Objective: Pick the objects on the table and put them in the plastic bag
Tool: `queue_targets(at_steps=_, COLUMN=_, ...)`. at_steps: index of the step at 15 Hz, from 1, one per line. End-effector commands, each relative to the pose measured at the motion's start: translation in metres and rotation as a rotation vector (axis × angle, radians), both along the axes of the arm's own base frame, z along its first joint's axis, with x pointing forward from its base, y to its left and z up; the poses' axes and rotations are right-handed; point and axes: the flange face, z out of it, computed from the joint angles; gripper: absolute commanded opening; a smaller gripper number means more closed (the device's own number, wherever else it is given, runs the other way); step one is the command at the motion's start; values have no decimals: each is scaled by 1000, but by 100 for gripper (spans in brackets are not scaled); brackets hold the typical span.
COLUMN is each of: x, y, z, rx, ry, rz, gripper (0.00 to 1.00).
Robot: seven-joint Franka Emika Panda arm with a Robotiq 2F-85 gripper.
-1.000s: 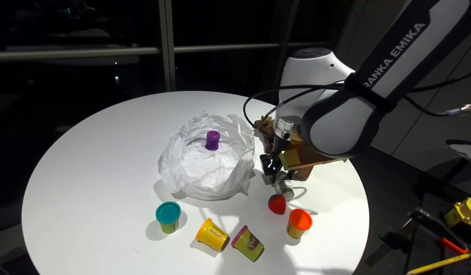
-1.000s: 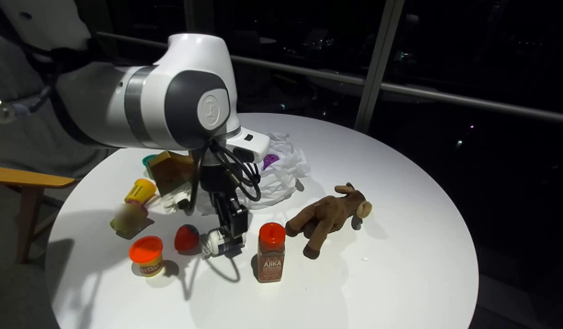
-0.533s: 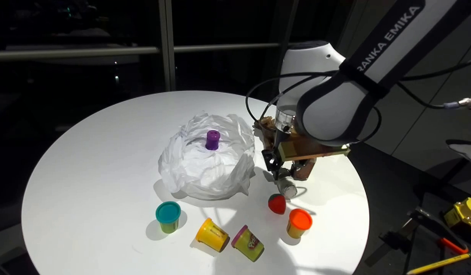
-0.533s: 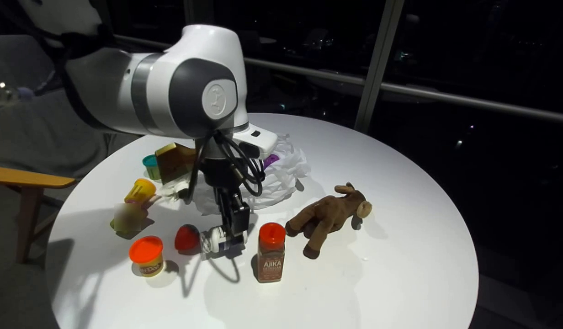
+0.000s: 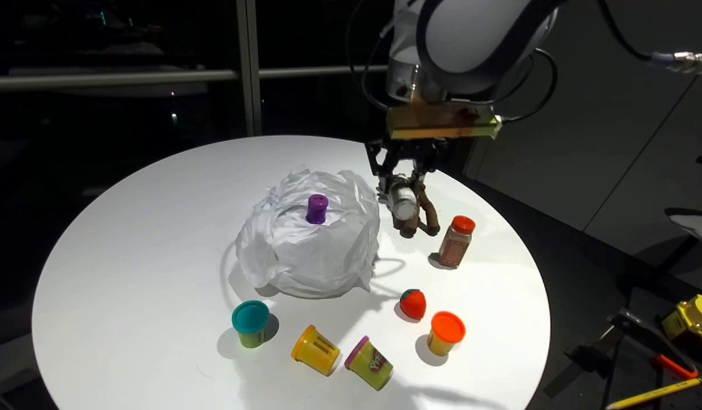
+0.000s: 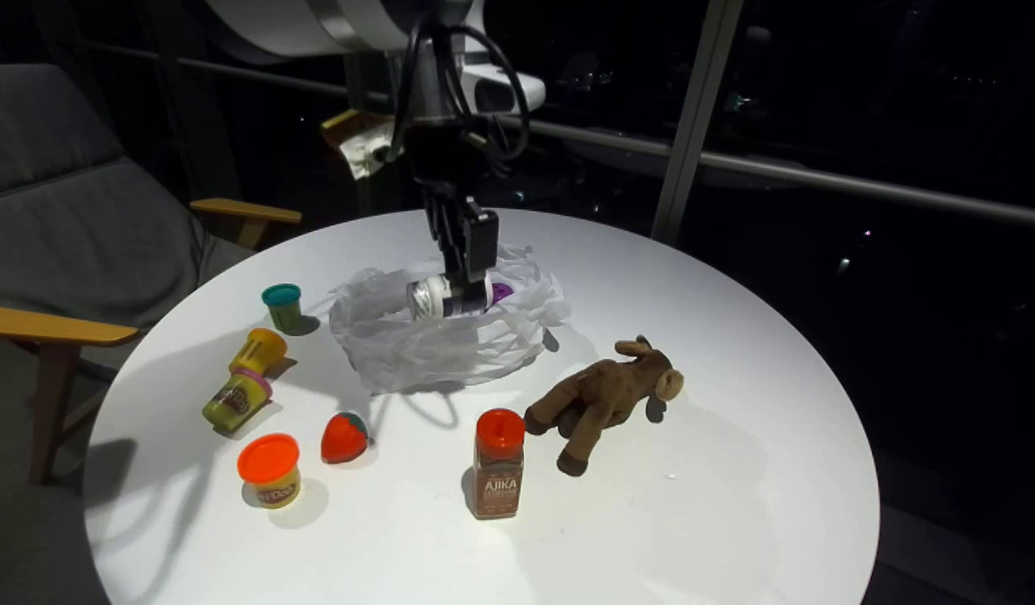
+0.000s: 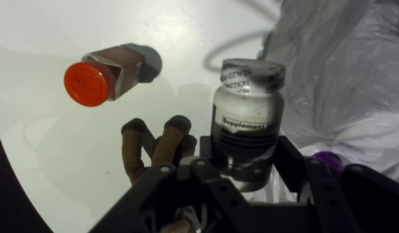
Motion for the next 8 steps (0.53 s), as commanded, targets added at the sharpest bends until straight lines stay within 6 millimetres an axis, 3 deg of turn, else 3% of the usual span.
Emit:
queue_targets(at_steps=1, x=46, y=25, z=16, rx=-14, ry=-34, rz=31, gripper=26)
queue_targets(at_steps=4, x=69, y=38, z=-5, rx=-17, ry=-34, rz=59, gripper=26)
queue_targets(at_steps=8, x=99, y=34, z=-46, rx=-35, ry=-45, rz=53, gripper=26)
